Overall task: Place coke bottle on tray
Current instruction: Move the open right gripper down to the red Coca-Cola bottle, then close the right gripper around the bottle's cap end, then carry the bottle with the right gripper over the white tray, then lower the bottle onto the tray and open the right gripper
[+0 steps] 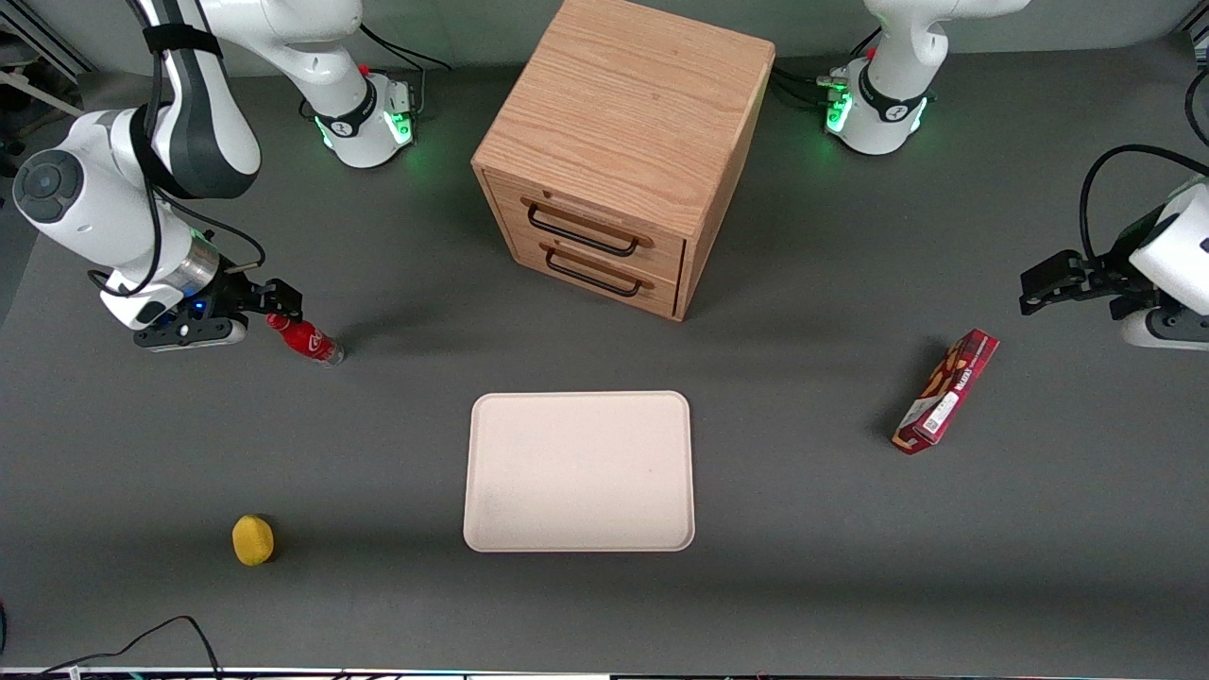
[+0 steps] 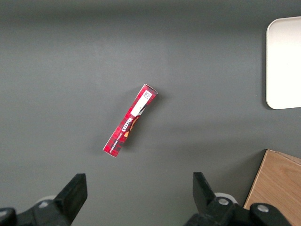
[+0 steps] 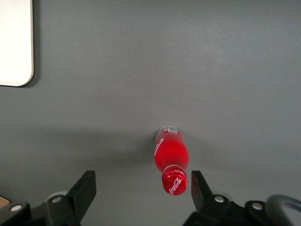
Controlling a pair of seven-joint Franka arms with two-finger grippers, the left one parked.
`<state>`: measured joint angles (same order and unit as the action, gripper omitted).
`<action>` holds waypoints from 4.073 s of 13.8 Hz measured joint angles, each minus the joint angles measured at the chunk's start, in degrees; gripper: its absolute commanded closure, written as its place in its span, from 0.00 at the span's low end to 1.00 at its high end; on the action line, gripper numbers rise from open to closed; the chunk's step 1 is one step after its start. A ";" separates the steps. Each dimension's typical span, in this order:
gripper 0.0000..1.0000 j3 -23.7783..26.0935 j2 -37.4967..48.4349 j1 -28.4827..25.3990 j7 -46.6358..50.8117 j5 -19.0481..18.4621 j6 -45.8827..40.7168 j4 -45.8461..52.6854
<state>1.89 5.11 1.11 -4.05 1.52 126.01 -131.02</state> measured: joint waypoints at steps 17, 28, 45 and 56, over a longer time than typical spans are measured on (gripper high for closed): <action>0.96 0.07 0.24 3.04 -4.13 -0.24 14.63 -11.66; 1.00 10.79 -2.98 2.64 5.87 -0.57 6.22 0.96; 1.00 3.39 -49.14 -20.59 28.15 -8.84 -13.72 66.90; 0.59 3.38 -53.34 -21.35 28.15 -8.84 -11.63 69.68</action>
<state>5.27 -48.22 -20.25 24.10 -7.32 114.37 -61.34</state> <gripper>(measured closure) 0.687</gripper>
